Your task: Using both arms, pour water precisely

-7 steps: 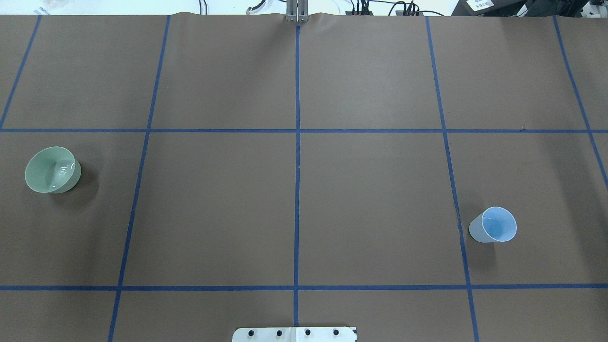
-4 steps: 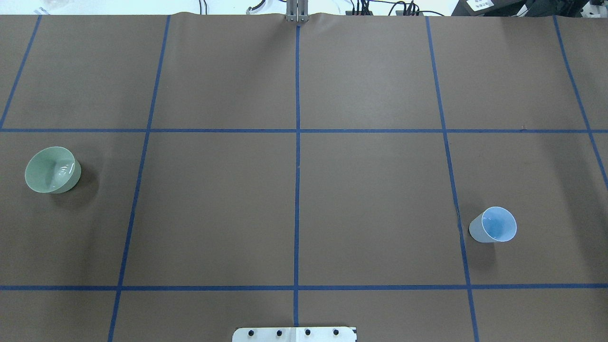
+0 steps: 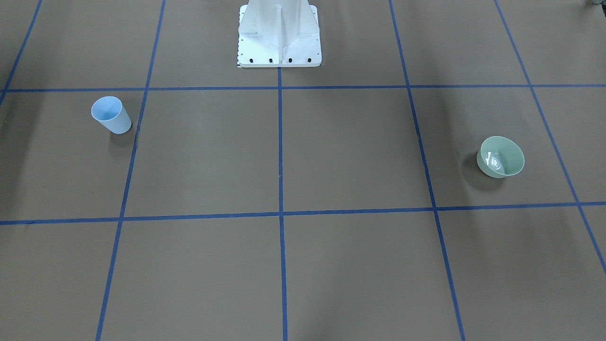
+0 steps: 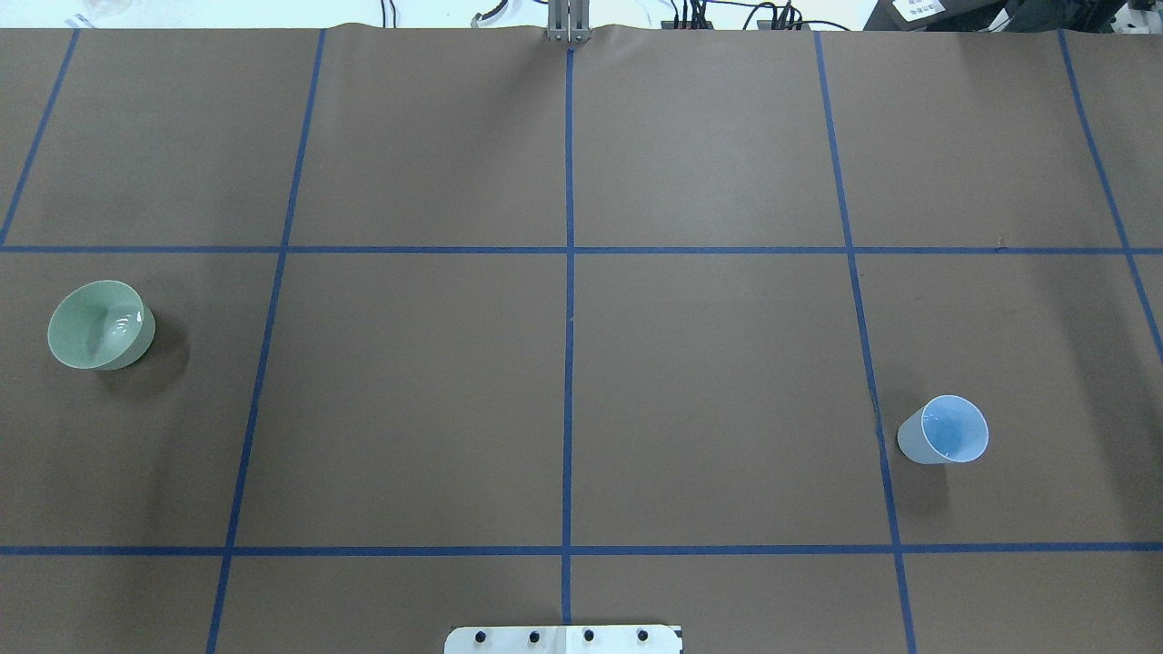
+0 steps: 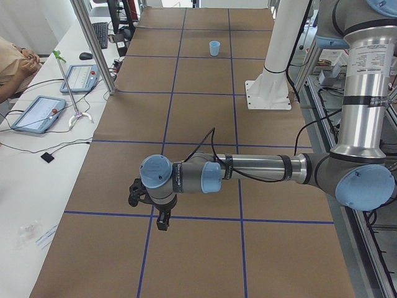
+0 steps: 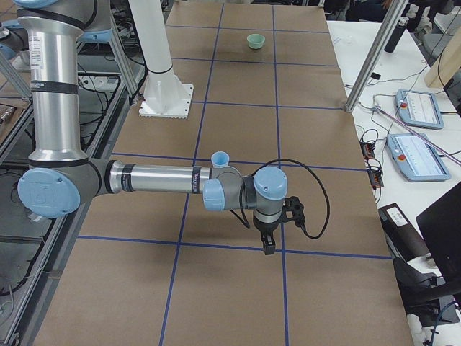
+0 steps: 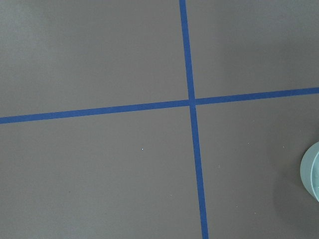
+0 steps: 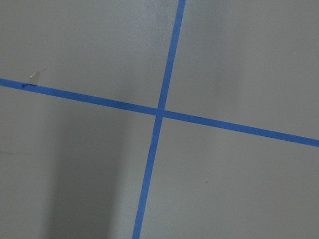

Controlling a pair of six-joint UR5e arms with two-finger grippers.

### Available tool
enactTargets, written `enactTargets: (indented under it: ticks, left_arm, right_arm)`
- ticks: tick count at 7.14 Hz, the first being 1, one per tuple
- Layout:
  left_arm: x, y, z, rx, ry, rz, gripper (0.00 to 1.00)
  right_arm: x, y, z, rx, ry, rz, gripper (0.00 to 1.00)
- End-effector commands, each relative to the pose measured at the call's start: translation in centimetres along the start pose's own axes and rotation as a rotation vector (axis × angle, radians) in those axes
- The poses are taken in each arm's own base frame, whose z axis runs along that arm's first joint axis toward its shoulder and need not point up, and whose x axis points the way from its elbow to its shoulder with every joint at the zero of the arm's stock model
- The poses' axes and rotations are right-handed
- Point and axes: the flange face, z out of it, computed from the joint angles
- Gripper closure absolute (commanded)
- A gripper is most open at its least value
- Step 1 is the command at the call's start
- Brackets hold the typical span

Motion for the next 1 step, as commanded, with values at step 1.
enactTargets:
  ticks: [1]
  left_arm:
    - [-0.14, 0.29, 0.05, 0.000, -0.003, -0.001, 0.00]
  right_arm:
    - [0.01, -0.01, 0.01, 0.000, 0.000, 0.000, 0.00]
